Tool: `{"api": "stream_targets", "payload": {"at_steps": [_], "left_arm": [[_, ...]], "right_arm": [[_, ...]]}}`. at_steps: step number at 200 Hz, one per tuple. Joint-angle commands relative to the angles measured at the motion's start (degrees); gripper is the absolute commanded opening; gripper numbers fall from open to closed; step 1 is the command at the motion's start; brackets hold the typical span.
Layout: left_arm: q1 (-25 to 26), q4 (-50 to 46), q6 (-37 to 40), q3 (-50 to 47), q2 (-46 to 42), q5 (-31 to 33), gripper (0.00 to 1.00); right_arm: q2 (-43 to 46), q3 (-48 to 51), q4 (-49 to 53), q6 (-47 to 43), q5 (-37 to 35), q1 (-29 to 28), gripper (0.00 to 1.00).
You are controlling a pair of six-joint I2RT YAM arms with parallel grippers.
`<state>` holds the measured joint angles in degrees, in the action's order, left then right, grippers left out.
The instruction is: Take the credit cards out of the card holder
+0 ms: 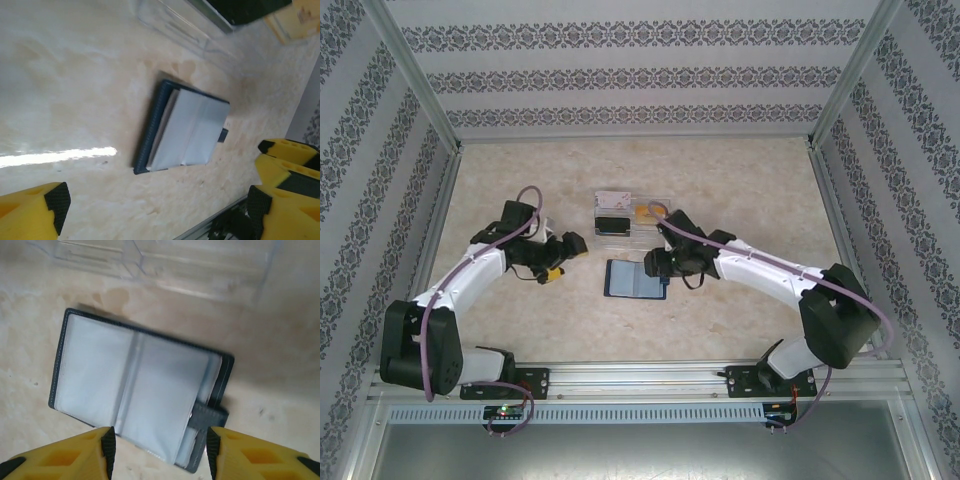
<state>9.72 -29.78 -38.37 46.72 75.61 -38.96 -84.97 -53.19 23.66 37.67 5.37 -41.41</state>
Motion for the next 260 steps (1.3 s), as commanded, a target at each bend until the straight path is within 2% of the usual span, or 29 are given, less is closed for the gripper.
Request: {"api": "stream_targets", "payload": {"at_steps": [1, 39, 67, 81, 111, 161, 220, 260], "left_arm": [[5.19, 3.42, -3.34, 0.81, 1.65, 2.51, 0.89], [14.06, 4.29, -5.13, 3.65, 6.66, 8.71, 0.76], [16.92, 3.94, -5.14, 5.81, 10.44, 11.67, 0.67], [17.42, 4.11, -5.56, 6.59, 12.21, 11.66, 0.6], [18.49, 4.47, -6.14, 8.48, 15.62, 10.99, 0.52], [19.59, 4.26, -6.62, 10.57, 20.07, 10.91, 0.48], [19.49, 5.15, -7.04, 11.48, 23.22, 9.76, 0.47], [19.59, 7.75, -7.55, 11.05, 23.43, 6.9, 0.33]], "right_arm": [[2.29, 2.99, -6.15, 11.61, -0.66, -1.26, 0.53], [1.27, 5.0, -6.83, 13.96, 0.08, -1.79, 0.5], [-0.59, 5.12, -7.34, 14.14, 1.05, -1.83, 0.47], [-1.63, 5.07, -7.49, 13.99, 1.27, -1.83, 0.47], [-4.38, 4.43, -7.56, 13.59, 2.54, -1.78, 0.45], [-7.83, 3.79, -7.49, 12.97, 3.95, -1.66, 0.42], [-8.98, 3.4, -7.32, 11.55, 5.07, -0.85, 0.42], [-9.99, 3.62, -8.26, 11.38, 5.87, -0.69, 0.37]]}}
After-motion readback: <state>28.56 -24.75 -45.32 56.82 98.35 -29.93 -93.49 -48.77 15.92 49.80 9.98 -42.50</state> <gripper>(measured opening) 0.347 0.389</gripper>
